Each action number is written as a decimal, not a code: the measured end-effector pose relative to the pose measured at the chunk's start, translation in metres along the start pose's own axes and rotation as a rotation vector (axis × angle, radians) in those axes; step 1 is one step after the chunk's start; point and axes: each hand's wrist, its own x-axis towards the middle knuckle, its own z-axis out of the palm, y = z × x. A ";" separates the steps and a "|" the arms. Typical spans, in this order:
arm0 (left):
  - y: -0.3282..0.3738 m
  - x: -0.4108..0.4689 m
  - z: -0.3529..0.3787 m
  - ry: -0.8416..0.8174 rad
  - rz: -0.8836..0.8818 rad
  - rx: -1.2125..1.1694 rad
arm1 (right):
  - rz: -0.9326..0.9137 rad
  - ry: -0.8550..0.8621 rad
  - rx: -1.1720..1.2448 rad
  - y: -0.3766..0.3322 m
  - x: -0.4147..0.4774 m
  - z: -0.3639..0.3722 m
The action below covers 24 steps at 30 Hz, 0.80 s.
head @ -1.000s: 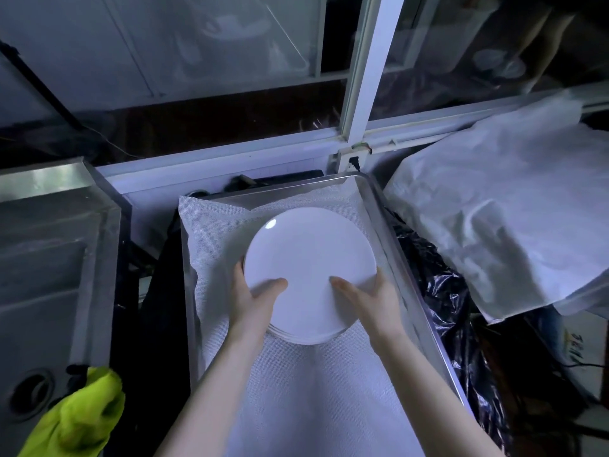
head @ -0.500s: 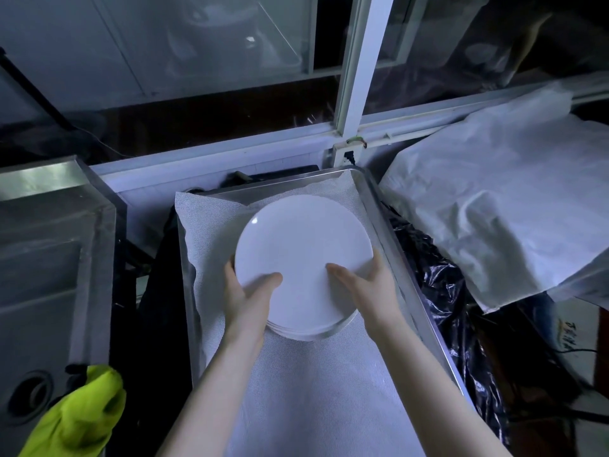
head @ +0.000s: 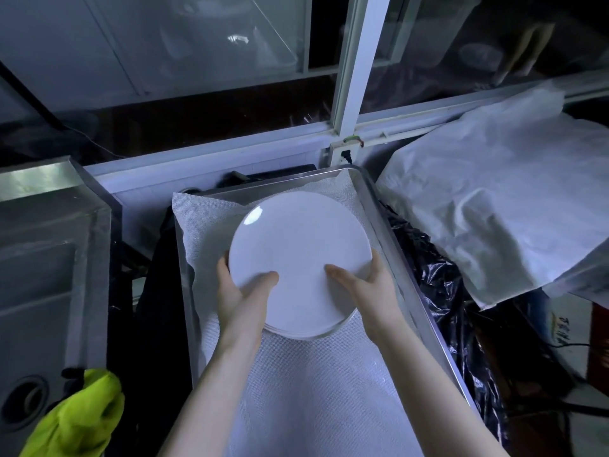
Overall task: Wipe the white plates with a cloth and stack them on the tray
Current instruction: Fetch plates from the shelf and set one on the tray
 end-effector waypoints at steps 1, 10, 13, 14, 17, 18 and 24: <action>0.001 -0.002 -0.001 -0.004 0.021 -0.001 | -0.009 0.000 0.014 -0.002 -0.003 -0.001; 0.018 -0.026 0.007 -0.136 0.133 -0.018 | -0.153 0.156 -0.005 -0.015 -0.039 -0.023; 0.022 -0.040 0.013 -0.193 0.143 -0.025 | -0.210 0.216 -0.002 -0.019 -0.060 -0.036; 0.023 -0.046 0.016 -0.215 0.146 -0.028 | -0.212 0.242 0.002 -0.020 -0.068 -0.042; 0.026 -0.068 0.030 -0.279 0.163 -0.009 | -0.198 0.325 0.030 -0.021 -0.091 -0.064; 0.025 -0.077 0.036 -0.307 0.168 -0.003 | -0.196 0.353 0.043 -0.020 -0.099 -0.074; 0.016 -0.161 0.066 -0.540 0.175 0.031 | -0.257 0.578 0.105 -0.002 -0.181 -0.147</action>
